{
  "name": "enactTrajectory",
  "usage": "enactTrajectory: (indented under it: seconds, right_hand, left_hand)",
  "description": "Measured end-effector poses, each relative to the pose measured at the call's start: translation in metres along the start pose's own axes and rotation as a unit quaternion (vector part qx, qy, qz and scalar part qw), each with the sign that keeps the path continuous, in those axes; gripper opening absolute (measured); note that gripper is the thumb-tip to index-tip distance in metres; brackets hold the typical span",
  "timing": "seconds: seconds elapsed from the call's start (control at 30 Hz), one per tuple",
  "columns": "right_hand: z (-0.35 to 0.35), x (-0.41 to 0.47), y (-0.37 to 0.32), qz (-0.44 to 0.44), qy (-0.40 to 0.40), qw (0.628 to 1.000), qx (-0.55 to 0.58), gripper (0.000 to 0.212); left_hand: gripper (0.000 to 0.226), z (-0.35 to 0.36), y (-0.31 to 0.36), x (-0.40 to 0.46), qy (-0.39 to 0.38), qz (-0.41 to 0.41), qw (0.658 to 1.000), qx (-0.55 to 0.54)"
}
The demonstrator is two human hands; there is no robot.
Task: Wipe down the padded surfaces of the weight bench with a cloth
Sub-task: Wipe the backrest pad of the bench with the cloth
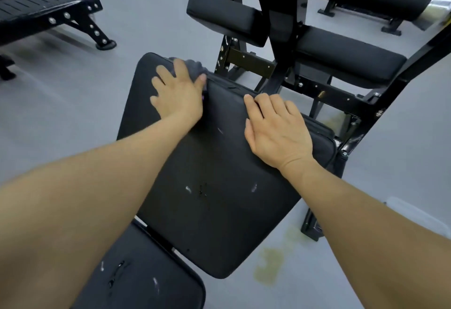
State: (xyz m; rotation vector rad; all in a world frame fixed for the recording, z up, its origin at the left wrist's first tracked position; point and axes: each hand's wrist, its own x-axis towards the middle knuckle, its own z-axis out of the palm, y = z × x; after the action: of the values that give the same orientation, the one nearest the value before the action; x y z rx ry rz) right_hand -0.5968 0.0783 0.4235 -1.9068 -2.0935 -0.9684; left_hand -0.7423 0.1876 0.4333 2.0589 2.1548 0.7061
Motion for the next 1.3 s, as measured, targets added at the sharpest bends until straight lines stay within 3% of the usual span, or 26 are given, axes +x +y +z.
enactTrajectory:
  seconds: [0.13,0.27,0.37,0.4,0.47,0.57,0.63,0.7,0.83,0.93,1.0,1.07,1.13,1.2,1.27,1.3]
  right_hand:
    - [0.0,-0.001,0.001,0.0,-0.005,1.0,0.003,0.046]
    - [0.0,-0.001,0.001,0.004,-0.012,1.0,0.001,0.048]
    - [-0.001,0.0,0.001,0.006,-0.022,1.0,-0.001,0.049]
    - [-0.001,0.0,0.0,0.006,-0.023,1.0,0.0,0.049]
    - [-0.001,0.001,0.0,0.006,-0.028,1.0,0.0,0.048]
    - [-0.001,0.001,0.0,0.003,-0.024,1.0,0.0,0.048]
    - [-0.001,0.0,0.001,0.002,-0.023,1.0,0.003,0.048]
    - [-0.002,0.0,0.002,0.004,-0.027,1.0,0.006,0.048]
    - [-0.003,0.0,0.002,0.005,-0.033,0.999,0.011,0.049]
    - [-0.003,0.001,0.002,0.004,-0.041,0.999,0.009,0.05]
    - [-0.004,0.001,0.001,0.006,-0.041,0.999,0.005,0.049]
    - [-0.003,0.002,0.0,0.006,-0.042,0.999,0.009,0.049]
    - [-0.002,0.001,0.001,0.003,-0.042,0.999,0.007,0.049]
    - [-0.002,0.001,0.002,0.002,-0.038,0.999,0.002,0.049]
    - [-0.001,0.001,0.002,0.005,-0.041,0.999,0.002,0.049]
    - [-0.001,0.001,0.002,0.004,-0.043,0.999,0.005,0.049]
  left_hand:
    - [0.053,0.012,0.006,-0.019,0.04,-0.014,0.999,0.016]
    - [0.041,0.018,-0.006,-0.075,0.085,0.127,0.985,0.078]
    - [0.043,0.017,-0.023,-0.056,0.094,0.258,0.957,0.09]
    - [0.046,0.017,-0.029,-0.042,0.101,0.264,0.954,0.103]
    - [0.052,0.012,-0.032,-0.015,0.102,0.187,0.972,0.096]
    - [0.061,0.009,-0.02,0.0,0.027,0.003,0.999,0.023]
    - [0.057,0.013,-0.012,-0.009,0.042,-0.035,0.998,0.013]
    - [0.047,0.021,-0.012,-0.036,0.108,0.007,0.993,0.049]
    - [0.038,0.023,-0.025,-0.101,0.093,0.161,0.98,0.073]
    - [0.044,0.02,-0.038,-0.074,0.091,0.246,0.959,0.11]
    - [0.049,0.016,-0.044,-0.043,0.084,0.193,0.971,0.11]
    - [0.055,0.009,-0.04,-0.016,0.03,0.049,0.997,0.047]
    - [0.057,0.007,-0.028,-0.008,-0.014,-0.064,0.998,-0.009]
    - [0.054,0.012,-0.02,-0.023,0.013,-0.071,0.997,0.004]
    - [0.045,0.023,-0.02,-0.062,0.094,-0.003,0.994,0.048]
    - [0.041,0.027,-0.024,-0.085,0.094,0.038,0.993,0.062]
